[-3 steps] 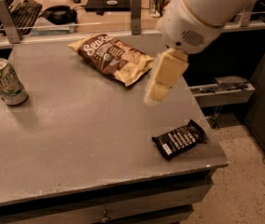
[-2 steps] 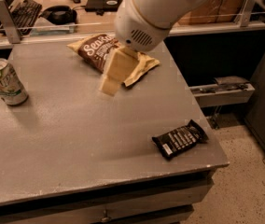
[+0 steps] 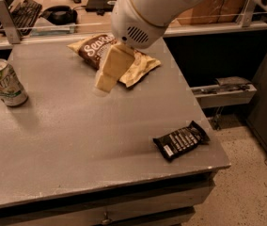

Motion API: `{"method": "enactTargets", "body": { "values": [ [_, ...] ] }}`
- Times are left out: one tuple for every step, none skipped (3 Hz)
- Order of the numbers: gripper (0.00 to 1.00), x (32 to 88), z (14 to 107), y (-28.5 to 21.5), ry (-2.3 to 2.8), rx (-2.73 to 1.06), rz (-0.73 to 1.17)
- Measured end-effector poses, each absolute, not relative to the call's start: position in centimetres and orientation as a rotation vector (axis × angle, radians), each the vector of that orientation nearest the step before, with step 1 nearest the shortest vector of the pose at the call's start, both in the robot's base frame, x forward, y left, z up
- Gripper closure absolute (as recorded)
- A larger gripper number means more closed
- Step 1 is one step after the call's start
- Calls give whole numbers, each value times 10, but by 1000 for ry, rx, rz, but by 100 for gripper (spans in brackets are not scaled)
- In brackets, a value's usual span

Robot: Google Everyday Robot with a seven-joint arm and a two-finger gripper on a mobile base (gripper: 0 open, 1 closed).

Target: Knock 7up can over

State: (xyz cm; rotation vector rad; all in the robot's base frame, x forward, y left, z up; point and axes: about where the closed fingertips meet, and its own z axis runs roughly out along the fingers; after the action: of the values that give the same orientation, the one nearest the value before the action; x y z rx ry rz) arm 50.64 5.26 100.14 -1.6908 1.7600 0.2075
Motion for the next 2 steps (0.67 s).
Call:
{"method": "enactTargets", "body": {
  "values": [
    [0,521,994,81,1709,-1655,280],
    [0,536,960,162,1629,-1621,459]
  ]
}}
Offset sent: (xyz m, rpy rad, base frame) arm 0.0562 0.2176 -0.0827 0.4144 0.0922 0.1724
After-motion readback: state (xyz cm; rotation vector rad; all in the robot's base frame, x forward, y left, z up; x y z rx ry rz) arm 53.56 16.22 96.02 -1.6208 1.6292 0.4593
